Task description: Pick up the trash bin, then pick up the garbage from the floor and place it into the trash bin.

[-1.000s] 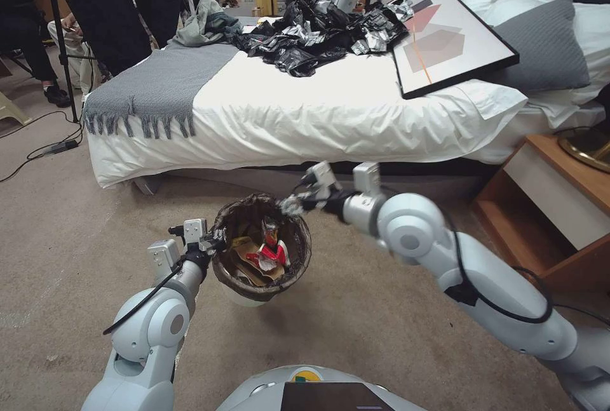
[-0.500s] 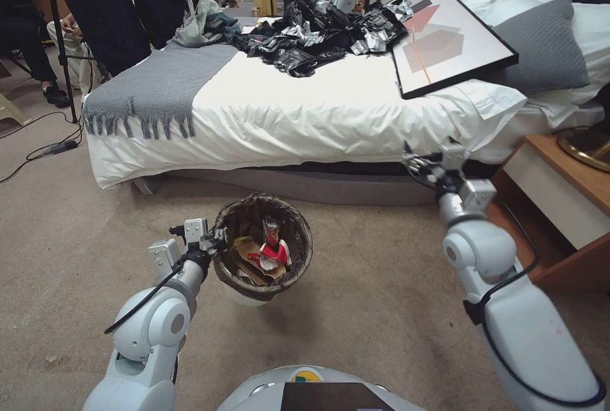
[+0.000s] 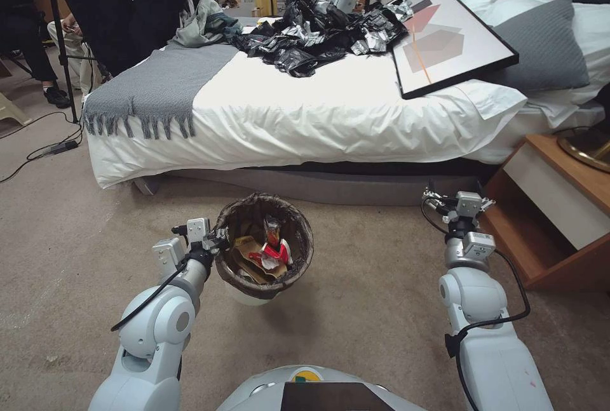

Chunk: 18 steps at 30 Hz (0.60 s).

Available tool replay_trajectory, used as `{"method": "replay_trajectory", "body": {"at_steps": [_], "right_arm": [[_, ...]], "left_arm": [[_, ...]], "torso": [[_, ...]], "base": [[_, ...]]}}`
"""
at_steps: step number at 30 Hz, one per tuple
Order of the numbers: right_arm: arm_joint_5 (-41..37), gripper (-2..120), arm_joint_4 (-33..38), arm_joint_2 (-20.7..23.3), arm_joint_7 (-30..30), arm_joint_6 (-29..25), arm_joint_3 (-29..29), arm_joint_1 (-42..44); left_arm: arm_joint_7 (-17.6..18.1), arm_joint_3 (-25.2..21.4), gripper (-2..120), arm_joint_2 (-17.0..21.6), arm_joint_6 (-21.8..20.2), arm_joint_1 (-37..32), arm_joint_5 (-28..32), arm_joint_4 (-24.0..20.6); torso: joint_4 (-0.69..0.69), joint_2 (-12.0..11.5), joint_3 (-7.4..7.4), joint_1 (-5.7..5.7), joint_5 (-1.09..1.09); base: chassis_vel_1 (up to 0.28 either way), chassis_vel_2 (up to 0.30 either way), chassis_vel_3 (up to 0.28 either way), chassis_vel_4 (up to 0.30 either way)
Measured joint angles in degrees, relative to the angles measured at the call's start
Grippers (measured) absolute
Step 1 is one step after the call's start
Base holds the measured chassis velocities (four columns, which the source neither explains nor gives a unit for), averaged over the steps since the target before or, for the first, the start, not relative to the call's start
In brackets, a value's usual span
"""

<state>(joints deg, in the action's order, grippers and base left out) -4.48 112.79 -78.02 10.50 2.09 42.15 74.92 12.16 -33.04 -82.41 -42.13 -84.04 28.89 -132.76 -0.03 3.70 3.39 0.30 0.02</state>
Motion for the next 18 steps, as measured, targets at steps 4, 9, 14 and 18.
{"method": "replay_trajectory", "body": {"at_steps": [4,9,14,18], "right_arm": [[-0.7,100,0.5,0.8,0.4,-0.2,0.3,0.5],[-1.1,100,0.6,0.8,0.5,-1.9,0.7,0.5],[-1.1,100,0.2,0.7,0.5,-2.2,-0.7,-0.2],[-0.9,100,-0.1,0.6,0.6,-2.3,-2.3,-0.6]], "left_arm": [[0.7,0.6,5,1.5,0.0,0.8,-0.2,1.1],[1.4,1.4,5,1.6,0.0,1.0,-0.1,1.2],[1.4,1.0,5,1.4,0.0,0.4,-0.2,0.5],[1.4,0.1,5,1.5,0.0,-0.4,0.5,-0.9]], "torso": [[0.00,0.0,0.00,0.00,-0.03],[0.00,0.0,0.00,0.00,-0.02],[0.00,0.0,0.00,0.00,-0.02],[0.01,0.0,0.00,0.00,-0.02]], "base": [[0.000,0.000,0.000,0.000],[0.000,0.000,0.000,0.000],[0.000,0.000,0.000,0.000],[0.000,0.000,0.000,0.000]]}}
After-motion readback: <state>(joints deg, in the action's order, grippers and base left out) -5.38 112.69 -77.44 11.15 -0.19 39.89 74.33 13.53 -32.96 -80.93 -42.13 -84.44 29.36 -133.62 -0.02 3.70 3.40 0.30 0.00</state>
